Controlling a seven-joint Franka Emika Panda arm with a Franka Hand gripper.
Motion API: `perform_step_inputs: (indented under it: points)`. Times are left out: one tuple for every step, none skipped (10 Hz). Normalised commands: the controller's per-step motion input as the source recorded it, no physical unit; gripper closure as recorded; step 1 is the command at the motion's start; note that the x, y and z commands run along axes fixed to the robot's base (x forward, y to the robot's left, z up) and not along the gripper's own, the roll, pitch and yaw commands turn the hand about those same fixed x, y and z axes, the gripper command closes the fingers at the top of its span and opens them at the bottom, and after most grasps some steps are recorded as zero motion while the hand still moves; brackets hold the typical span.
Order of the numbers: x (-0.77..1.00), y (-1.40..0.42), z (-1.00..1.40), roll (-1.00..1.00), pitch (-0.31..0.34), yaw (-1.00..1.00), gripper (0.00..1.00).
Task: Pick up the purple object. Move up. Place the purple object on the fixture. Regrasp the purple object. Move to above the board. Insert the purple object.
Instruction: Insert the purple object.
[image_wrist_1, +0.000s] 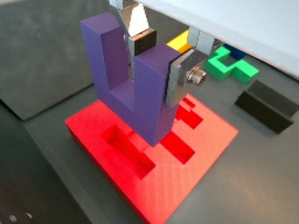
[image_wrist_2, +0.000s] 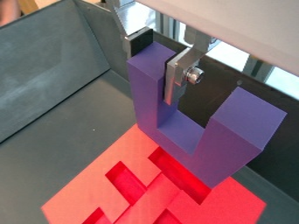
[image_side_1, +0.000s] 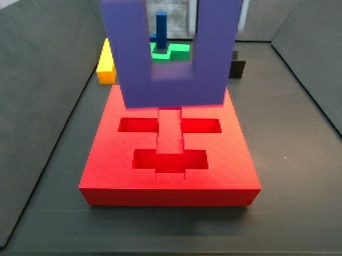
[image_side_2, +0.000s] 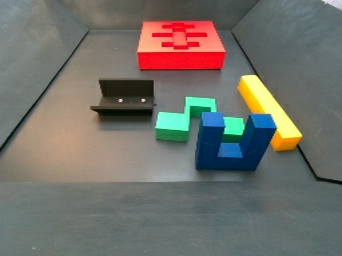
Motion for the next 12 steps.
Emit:
perform_step_inputs:
  points:
    - [0.29, -0.09, -0.57, 0.07, -0.107, 0.00, 1.00]
    - [0.38, 0.00, -0.52, 0.03, -0.076, 0.02, 1.00]
    - [0.38, 0.00, -0.53, 0.05, -0.030, 0.09, 1.00]
    - [0.30, 0.03, -0.43, 0.10, 0.000, 0.11, 1.00]
    - [0.00, 0.00, -0.27, 0.33, 0.000, 0.17, 1.00]
    - [-0.32, -0.11, -0.40, 0.39, -0.027, 0.25, 1.00]
    - [-0.29, -0.23, -0.48, 0.23, -0.029, 0.28, 1.00]
    - [-0.19, -0.19, -0.44, 0.20, -0.019, 0.25, 1.00]
    - [0.00, -0.16, -0.38, 0.10, -0.004, 0.13, 1.00]
    - [0.39, -0.12, -0.30, 0.08, -0.004, 0.00, 1.00]
    - [0.65, 0.00, -0.10, 0.06, 0.000, -0.42, 1.00]
    - [0.42, 0.00, 0.00, -0.01, 0.004, -0.51, 1.00]
